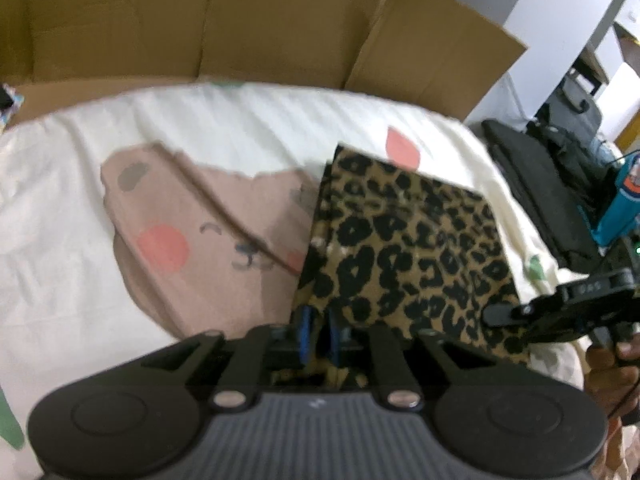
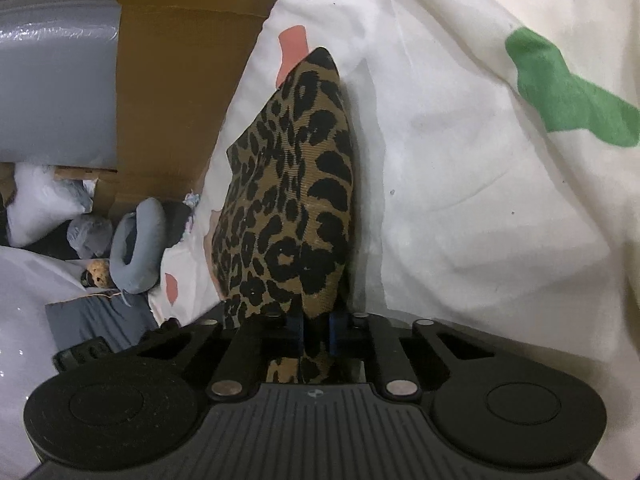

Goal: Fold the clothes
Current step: 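Grasp the folded skirt edge with the left tool while the right tool grasps its corner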

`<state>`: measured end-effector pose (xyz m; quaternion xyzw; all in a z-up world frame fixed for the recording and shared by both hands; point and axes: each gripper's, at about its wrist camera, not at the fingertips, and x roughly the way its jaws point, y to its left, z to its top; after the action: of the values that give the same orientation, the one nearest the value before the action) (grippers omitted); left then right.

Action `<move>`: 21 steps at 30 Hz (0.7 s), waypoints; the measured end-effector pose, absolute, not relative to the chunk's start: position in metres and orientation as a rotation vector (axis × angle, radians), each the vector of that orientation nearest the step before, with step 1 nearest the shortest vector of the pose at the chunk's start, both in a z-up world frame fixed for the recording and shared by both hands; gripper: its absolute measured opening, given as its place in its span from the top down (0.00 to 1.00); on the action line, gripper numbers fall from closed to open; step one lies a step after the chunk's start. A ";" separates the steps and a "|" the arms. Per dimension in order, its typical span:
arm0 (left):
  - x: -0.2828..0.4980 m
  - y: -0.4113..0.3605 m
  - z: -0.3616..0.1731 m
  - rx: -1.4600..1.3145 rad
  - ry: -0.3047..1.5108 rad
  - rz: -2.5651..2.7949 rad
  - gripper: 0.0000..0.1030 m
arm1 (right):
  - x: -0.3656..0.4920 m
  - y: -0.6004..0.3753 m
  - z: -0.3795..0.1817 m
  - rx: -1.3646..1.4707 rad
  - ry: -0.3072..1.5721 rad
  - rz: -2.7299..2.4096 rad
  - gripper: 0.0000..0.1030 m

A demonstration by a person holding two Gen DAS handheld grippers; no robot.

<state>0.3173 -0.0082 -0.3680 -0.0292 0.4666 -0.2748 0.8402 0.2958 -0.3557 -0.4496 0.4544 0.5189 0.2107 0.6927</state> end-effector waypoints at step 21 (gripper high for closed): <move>0.337 -0.003 -0.400 -0.250 1.076 -0.611 0.34 | 0.294 -0.360 -0.431 0.916 1.131 0.485 0.95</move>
<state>0.3366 -0.0026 -0.4004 -0.1169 0.5031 -0.2857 0.8072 0.2944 -0.3597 -0.4314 0.4145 0.5117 0.2192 0.7199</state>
